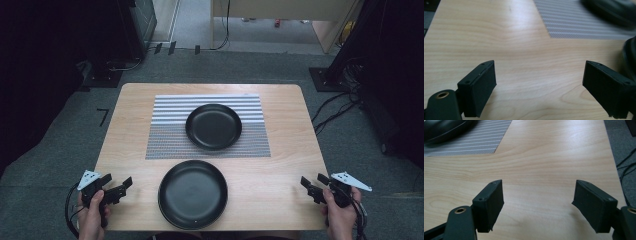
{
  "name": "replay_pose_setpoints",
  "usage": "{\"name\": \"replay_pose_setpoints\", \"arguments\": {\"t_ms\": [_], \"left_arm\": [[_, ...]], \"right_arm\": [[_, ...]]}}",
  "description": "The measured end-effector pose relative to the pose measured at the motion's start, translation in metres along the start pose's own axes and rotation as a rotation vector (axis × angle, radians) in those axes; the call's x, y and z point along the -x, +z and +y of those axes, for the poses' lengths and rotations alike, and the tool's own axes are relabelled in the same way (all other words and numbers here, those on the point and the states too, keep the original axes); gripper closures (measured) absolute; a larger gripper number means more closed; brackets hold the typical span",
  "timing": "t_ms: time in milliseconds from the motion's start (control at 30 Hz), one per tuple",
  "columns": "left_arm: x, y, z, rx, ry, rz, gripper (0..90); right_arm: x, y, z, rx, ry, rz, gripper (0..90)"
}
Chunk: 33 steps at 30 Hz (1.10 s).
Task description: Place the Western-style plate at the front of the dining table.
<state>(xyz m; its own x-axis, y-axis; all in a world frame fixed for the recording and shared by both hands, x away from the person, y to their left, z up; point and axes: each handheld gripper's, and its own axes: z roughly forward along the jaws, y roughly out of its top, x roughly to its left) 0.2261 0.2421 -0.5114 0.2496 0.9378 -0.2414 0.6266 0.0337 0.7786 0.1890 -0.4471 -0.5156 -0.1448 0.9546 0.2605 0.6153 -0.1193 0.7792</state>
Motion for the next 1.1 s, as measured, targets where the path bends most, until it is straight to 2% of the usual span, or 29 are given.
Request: {"name": "replay_pose_setpoints", "arguments": {"t_ms": [267, 467, 533, 667, 700, 1100], "left_arm": [[-0.001, 0.0, -0.006, -0.033, 0.044, 0.072, 11.3], [0.001, 0.0, -0.008, -0.055, 0.07, 0.085, 11.3], [0.004, 0.001, -0.008, -0.075, 0.096, 0.108, 11.3], [0.013, 0.006, -0.009, -0.111, 0.179, 0.169, 11.3], [0.014, 0.006, -0.009, -0.114, 0.187, 0.164, 10.9], [0.014, 0.007, -0.008, -0.117, 0.179, 0.169, 8.9]], "right_arm": [[0.003, -0.008, -0.013, -0.041, -0.031, -0.038, 22.9], [-0.003, -0.005, -0.016, -0.071, -0.076, -0.069, 21.8], [-0.007, -0.003, -0.016, -0.077, -0.103, -0.088, 20.9], [-0.019, 0.003, -0.017, -0.115, -0.19, -0.138, 14.2], [-0.019, 0.003, -0.016, -0.118, -0.191, -0.137, 14.0], [-0.019, 0.004, -0.016, -0.12, -0.192, -0.135, 12.9]]}}
